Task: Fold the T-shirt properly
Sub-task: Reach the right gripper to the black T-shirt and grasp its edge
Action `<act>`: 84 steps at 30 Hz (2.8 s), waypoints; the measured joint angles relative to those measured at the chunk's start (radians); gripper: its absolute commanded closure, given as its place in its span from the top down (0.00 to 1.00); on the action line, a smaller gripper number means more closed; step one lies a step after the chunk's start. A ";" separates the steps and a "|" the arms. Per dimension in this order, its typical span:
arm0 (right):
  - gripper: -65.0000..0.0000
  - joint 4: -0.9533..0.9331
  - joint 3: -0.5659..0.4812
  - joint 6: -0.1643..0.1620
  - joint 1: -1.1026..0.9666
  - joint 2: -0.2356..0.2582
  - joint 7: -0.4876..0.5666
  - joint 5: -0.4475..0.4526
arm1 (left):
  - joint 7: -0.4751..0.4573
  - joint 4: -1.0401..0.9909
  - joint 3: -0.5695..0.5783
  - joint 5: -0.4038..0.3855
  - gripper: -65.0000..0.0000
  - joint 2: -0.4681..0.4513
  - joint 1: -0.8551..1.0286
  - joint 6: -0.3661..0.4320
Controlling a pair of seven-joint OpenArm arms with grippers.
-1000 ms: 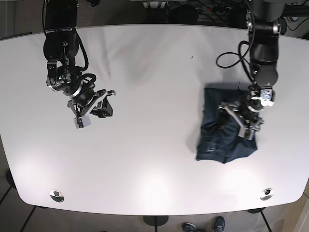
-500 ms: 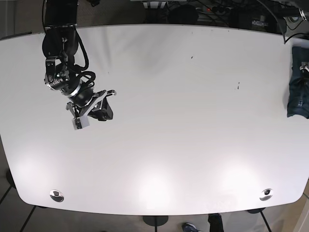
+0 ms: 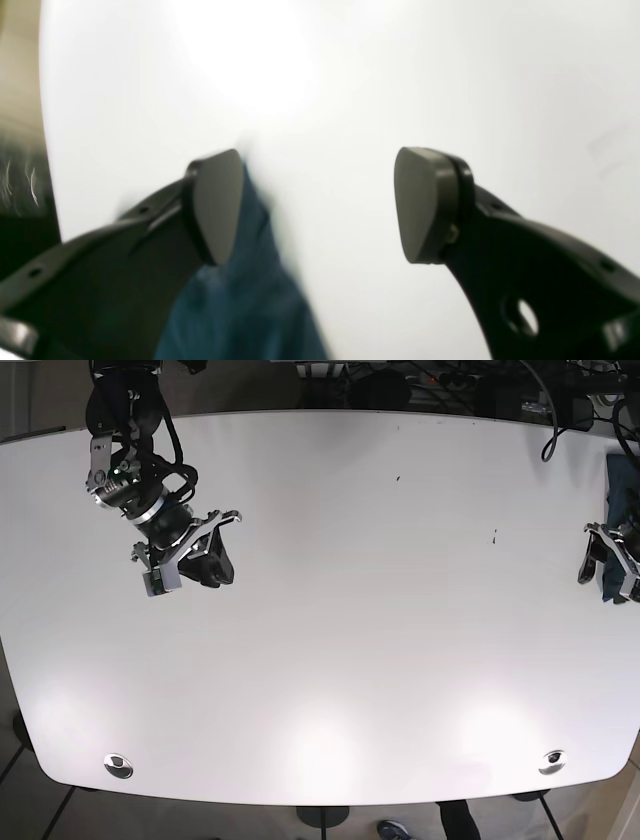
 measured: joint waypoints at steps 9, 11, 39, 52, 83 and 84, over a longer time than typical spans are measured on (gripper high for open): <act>0.18 0.034 0.004 0.000 -0.099 0.006 0.005 0.002 | 0.319 0.618 -0.151 0.232 0.68 0.528 0.021 0.003; 0.18 0.034 0.000 0.000 -0.107 0.005 0.007 0.004 | 0.325 0.618 -0.150 0.253 0.68 0.599 0.027 0.002; 0.76 -0.602 -0.467 -0.003 0.686 -0.102 0.004 -0.004 | 0.323 0.618 -0.158 0.256 0.67 0.708 0.043 0.045; 0.75 -1.408 -0.708 0.000 1.006 -0.333 0.449 -0.003 | 0.323 0.526 -0.158 0.257 0.67 0.708 0.042 0.047; 0.03 0.011 -0.236 -0.070 0.034 0.035 -0.023 0.005 | 0.323 0.499 -0.153 0.256 0.67 0.708 -0.010 0.047; 0.03 0.011 -0.236 -0.070 0.023 0.041 -0.024 0.004 | 0.323 0.499 -0.153 0.256 0.67 0.708 -0.009 0.047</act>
